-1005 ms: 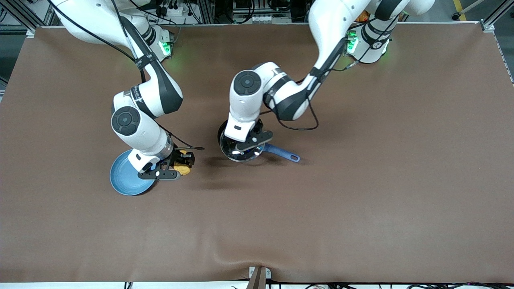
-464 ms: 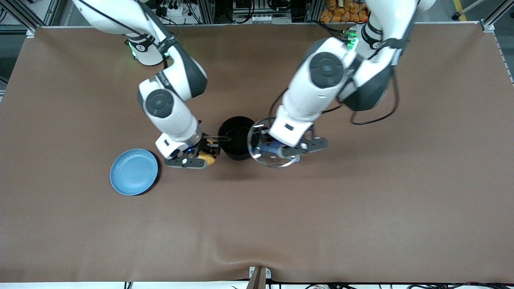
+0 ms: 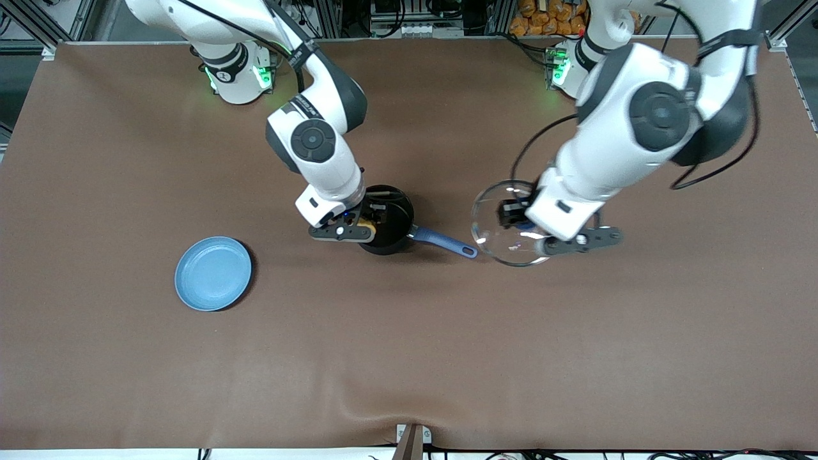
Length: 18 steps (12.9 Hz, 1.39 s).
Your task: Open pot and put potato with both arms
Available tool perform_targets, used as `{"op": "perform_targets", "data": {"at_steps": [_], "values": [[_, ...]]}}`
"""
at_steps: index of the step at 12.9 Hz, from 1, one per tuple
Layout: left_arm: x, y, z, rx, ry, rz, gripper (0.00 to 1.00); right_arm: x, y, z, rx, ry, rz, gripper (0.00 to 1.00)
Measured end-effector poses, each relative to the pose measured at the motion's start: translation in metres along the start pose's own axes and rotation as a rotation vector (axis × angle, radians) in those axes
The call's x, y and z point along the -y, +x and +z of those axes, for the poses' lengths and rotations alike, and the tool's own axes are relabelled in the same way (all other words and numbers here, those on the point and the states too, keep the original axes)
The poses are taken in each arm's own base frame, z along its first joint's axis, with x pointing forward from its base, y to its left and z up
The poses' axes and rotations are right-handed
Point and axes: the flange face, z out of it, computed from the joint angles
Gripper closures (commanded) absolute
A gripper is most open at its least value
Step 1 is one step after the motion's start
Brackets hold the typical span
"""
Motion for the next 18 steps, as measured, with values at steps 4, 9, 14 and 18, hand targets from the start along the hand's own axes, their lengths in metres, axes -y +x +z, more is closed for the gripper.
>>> {"op": "perform_targets", "data": {"at_steps": [4,9,14,18], "values": [[0.101,0.017,0.013,0.009,0.015,0.081,1.0,0.007,-0.014,0.045,-0.009,-0.019,0.001,1.0],[0.172,0.021,0.083,-0.02,0.019,0.12,1.0,0.01,-0.018,0.087,-0.004,-0.016,0.016,1.0],[0.23,0.01,0.154,-0.052,0.03,0.156,1.0,0.022,-0.03,0.114,-0.014,-0.008,0.028,1.0],[0.252,-0.001,0.183,-0.084,0.038,0.194,1.0,0.023,-0.031,0.116,-0.015,-0.011,0.033,0.46]]}}
